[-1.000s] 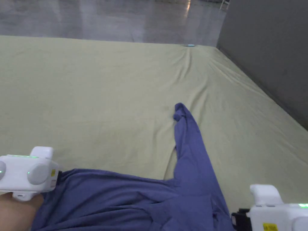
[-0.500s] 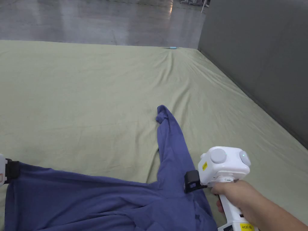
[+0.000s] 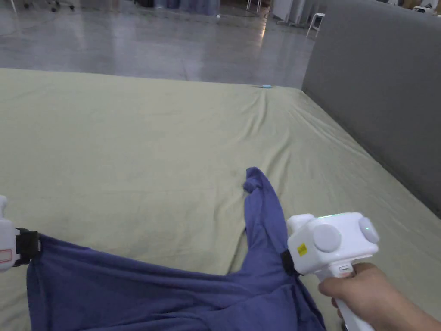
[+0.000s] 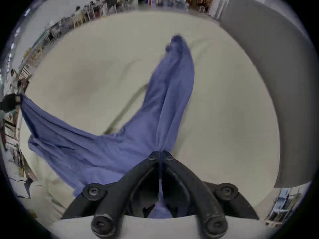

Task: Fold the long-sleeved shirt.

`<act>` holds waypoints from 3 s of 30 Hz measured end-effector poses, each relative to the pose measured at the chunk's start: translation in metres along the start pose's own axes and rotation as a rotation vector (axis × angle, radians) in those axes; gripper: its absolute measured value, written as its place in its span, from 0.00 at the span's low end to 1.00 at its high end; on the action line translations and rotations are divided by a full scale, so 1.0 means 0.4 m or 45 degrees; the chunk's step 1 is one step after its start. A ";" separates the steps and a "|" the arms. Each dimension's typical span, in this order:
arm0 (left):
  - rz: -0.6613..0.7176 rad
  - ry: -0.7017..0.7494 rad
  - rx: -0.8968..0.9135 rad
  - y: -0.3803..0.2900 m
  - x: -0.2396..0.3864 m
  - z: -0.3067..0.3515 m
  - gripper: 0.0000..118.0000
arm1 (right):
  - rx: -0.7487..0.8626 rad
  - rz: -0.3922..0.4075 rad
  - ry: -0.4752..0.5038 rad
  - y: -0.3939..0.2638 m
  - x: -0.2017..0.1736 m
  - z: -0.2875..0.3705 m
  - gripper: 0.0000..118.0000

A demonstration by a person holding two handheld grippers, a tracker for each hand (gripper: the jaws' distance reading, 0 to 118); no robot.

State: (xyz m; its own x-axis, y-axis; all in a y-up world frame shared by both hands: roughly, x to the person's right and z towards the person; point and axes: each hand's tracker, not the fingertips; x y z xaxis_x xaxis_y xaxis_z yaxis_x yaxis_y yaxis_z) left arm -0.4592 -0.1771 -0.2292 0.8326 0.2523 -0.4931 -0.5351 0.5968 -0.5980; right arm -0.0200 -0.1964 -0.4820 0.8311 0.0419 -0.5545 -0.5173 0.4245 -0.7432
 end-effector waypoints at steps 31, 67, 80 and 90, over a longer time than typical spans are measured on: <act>0.066 -0.016 0.815 1.021 0.115 0.738 0.00 | 1.152 0.371 -0.578 0.891 -0.161 1.137 0.00; 0.054 -0.184 0.293 0.506 -0.072 0.187 0.00 | 0.663 0.569 -0.336 0.476 -0.087 0.408 0.00; 0.010 -0.250 0.127 0.030 -0.153 0.367 0.00 | 0.486 0.488 -0.076 -0.062 -0.087 0.409 0.00; 0.012 -0.246 -0.026 -0.303 -0.240 0.367 0.00 | 0.241 0.398 0.012 -0.397 -0.115 0.277 0.00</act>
State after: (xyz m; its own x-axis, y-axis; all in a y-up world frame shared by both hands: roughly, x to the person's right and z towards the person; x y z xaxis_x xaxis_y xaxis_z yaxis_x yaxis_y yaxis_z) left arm -0.4532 -0.1616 -0.0166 0.8386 0.4007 -0.3690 -0.5439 0.5788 -0.6076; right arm 0.0465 -0.1656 -0.2972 0.6363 0.1881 -0.7482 -0.6984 0.5525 -0.4550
